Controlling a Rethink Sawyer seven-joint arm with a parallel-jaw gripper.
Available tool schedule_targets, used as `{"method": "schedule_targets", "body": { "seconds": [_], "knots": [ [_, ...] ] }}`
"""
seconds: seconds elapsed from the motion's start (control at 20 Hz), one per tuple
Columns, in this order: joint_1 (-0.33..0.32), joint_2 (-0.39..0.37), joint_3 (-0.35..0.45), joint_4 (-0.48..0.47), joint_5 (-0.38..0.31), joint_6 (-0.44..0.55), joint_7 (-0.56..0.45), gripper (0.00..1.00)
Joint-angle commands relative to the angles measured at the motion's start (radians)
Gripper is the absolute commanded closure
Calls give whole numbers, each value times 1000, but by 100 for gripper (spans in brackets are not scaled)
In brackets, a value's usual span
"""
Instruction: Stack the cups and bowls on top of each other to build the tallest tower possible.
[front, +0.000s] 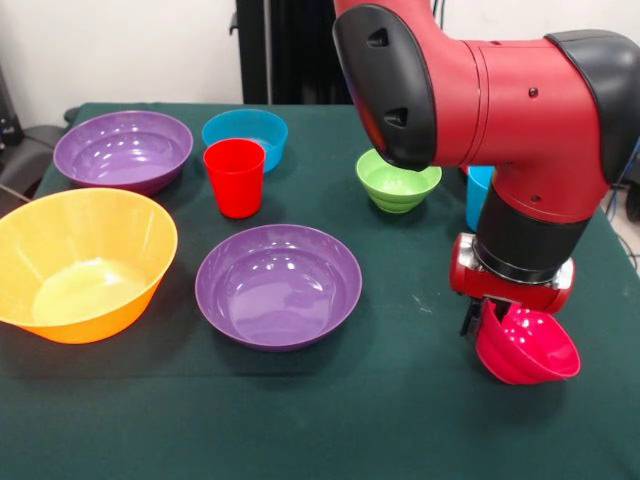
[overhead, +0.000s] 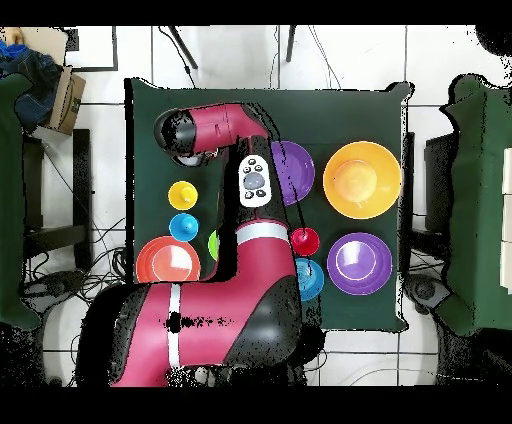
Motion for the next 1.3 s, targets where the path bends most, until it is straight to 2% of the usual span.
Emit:
{"method": "schedule_targets", "body": {
  "seconds": [0.05,0.3,0.65,1.3],
  "knots": [
    [-17,44,63,25,-74,13,-229,100],
    [-28,52,72,0,-63,44,-241,100],
    [-46,43,72,25,-65,3,-238,100],
    [-40,38,72,30,-68,-2,-224,100]
  ]
}}
